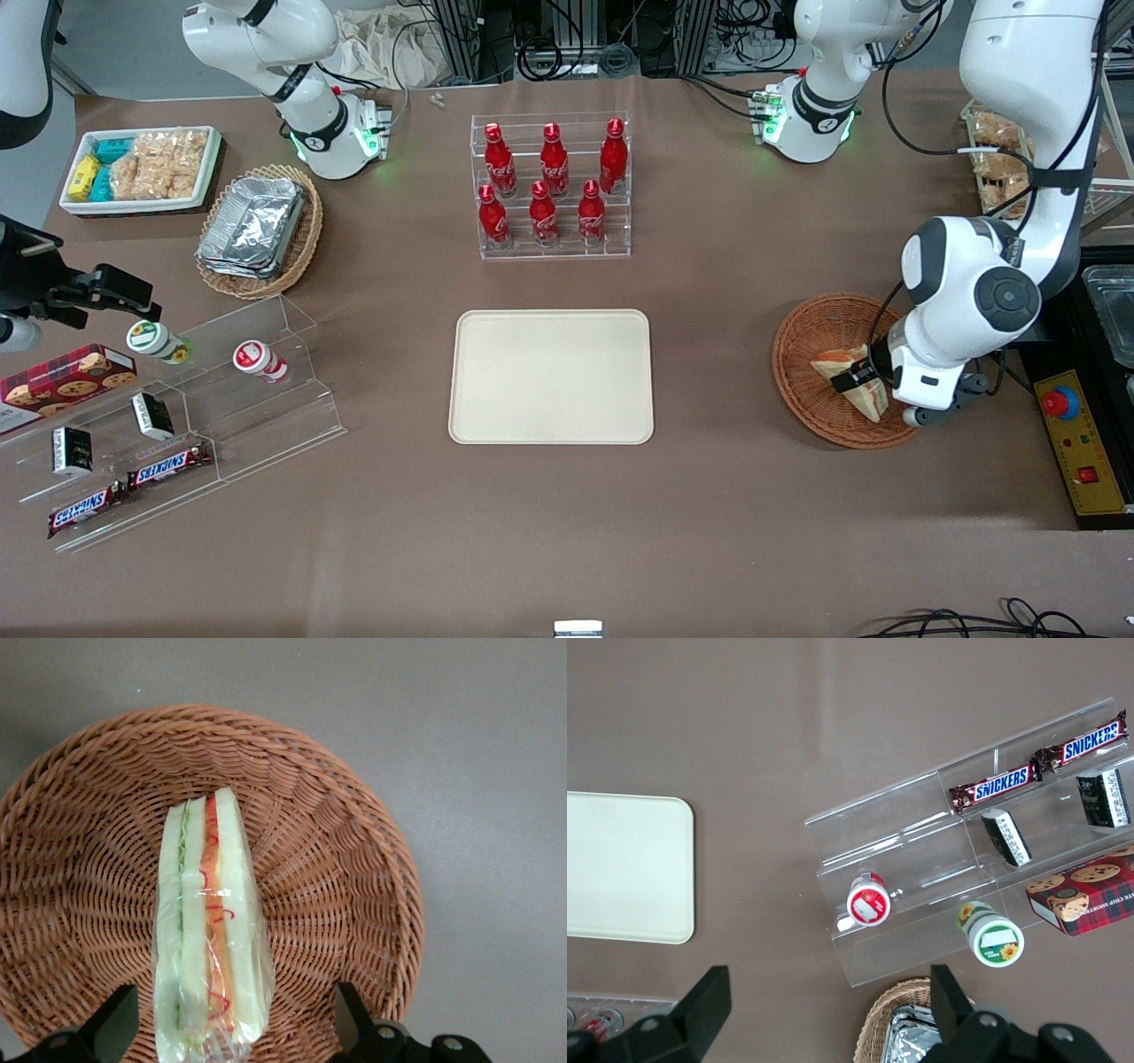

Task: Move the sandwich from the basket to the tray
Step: 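Close the left gripper on the sandwich's upright edge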

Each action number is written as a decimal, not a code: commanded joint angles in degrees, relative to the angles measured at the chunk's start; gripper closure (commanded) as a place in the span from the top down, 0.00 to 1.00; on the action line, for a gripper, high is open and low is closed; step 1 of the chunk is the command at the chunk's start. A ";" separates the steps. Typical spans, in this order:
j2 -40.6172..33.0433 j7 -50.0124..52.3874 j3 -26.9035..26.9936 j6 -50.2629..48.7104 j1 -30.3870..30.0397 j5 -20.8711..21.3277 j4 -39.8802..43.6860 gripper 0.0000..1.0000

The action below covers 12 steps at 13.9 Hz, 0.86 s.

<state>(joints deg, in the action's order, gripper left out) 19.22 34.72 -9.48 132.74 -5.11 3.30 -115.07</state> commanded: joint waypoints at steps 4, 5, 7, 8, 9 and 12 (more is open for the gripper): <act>1.52 3.85 -0.19 2.95 -0.69 1.27 -1.48 1.00; 2.05 5.60 -0.19 3.66 -0.69 1.27 -1.48 1.00; 2.75 6.41 -0.19 4.10 -0.69 1.27 -1.39 0.96; 3.02 6.41 -0.19 4.10 -0.69 1.27 -1.21 0.73; 3.28 6.41 -0.27 4.10 -0.69 1.27 -1.04 0.46; 3.20 6.41 -0.28 4.01 -0.60 1.27 -0.69 0.00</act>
<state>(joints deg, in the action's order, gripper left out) 22.78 39.47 -9.32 135.63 -5.37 3.30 -115.43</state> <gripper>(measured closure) 0.348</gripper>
